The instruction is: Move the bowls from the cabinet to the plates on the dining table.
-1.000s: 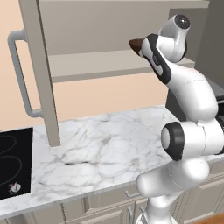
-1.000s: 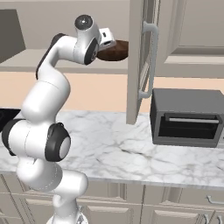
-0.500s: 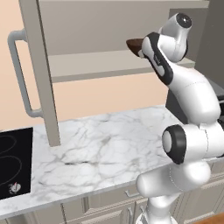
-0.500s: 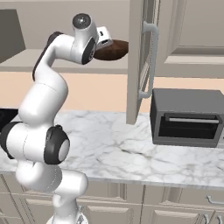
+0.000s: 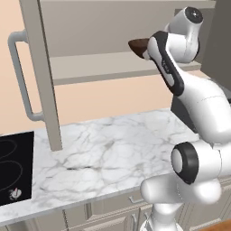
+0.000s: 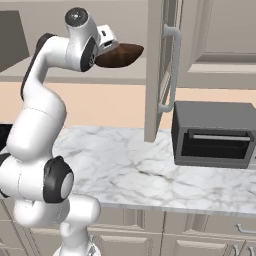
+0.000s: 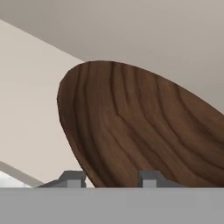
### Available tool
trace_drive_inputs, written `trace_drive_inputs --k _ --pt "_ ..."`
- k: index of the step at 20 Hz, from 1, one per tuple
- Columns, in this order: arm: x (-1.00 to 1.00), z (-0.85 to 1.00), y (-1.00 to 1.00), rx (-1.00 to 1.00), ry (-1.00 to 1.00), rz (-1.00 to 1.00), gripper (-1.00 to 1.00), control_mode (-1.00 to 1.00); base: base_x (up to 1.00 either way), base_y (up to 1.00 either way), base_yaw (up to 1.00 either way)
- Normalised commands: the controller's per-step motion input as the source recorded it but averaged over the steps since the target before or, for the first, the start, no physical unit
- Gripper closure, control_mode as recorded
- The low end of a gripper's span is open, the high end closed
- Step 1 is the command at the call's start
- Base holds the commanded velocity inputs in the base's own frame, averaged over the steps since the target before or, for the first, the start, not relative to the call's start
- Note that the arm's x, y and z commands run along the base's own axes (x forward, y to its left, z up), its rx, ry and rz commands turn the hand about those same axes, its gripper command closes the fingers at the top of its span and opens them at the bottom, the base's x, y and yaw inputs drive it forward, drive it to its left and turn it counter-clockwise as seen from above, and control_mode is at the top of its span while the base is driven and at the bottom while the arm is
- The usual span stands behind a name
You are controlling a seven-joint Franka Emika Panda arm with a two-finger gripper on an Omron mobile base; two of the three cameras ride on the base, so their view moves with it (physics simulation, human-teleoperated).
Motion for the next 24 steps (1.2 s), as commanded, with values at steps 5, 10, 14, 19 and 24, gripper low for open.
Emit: trace_drive_inputs --k 5,10,14,19,24 --pt "-0.75 0.04 0.13 0.00 0.00 0.00 1.00 -1.00 0.00 0.00 0.00" --pt "-0.80 0.01 0.21 0.00 0.00 0.00 1.00 -1.00 0.00 0.00 0.00" --pt "-0.87 0.01 0.29 0.00 0.00 0.00 1.00 -1.00 0.00 0.00 0.00" --pt "-0.95 0.00 0.21 0.00 0.00 -0.01 1.00 -1.00 0.00 0.00 0.00" --pt "-0.99 0.00 0.19 0.00 0.00 -0.04 1.00 -1.00 0.00 0.00 0.00"
